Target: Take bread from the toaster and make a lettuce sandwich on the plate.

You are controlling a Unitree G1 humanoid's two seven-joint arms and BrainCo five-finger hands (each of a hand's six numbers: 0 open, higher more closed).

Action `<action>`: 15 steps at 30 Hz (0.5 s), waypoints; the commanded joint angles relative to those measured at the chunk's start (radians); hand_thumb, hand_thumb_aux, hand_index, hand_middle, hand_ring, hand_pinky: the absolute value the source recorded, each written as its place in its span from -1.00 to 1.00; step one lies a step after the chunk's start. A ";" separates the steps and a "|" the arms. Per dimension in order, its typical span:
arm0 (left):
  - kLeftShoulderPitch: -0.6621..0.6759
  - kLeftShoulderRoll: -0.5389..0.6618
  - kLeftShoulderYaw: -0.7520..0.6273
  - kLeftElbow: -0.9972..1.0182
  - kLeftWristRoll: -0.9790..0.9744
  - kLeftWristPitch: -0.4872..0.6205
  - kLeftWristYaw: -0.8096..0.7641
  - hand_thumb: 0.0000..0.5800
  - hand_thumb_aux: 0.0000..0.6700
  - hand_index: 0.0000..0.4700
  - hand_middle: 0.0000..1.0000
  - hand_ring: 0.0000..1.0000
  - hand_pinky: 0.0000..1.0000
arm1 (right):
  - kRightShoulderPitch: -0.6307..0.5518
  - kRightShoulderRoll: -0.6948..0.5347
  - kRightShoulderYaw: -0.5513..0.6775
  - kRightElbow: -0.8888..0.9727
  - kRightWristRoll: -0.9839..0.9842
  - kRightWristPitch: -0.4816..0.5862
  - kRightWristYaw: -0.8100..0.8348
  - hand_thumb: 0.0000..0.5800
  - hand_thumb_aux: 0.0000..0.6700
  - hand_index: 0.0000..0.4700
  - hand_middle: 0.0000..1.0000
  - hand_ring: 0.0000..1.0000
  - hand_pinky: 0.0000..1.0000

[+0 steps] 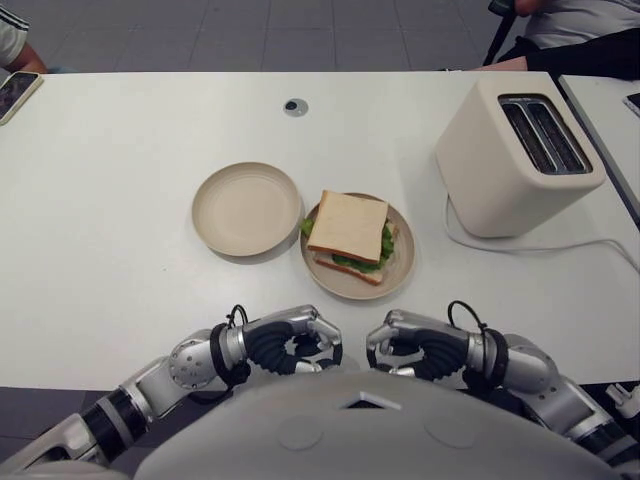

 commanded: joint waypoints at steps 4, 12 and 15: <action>-0.177 -0.307 0.091 0.378 0.524 0.318 0.388 1.00 1.00 1.00 1.00 1.00 1.00 | -0.204 0.233 -0.016 0.186 -0.319 0.185 -0.209 1.00 1.00 1.00 1.00 1.00 1.00; -0.409 -0.555 0.193 0.807 0.576 0.323 0.744 1.00 1.00 1.00 1.00 1.00 1.00 | -0.457 0.447 -0.098 0.530 -0.558 0.434 -0.734 1.00 1.00 1.00 1.00 1.00 1.00; -0.368 -0.600 0.285 0.762 0.420 0.103 0.767 0.96 0.71 0.71 -1.00 -1.00 -1.00 | -0.449 0.505 -0.124 0.516 -0.481 0.321 -0.826 -0.68 -0.84 -0.84 0.29 0.29 0.29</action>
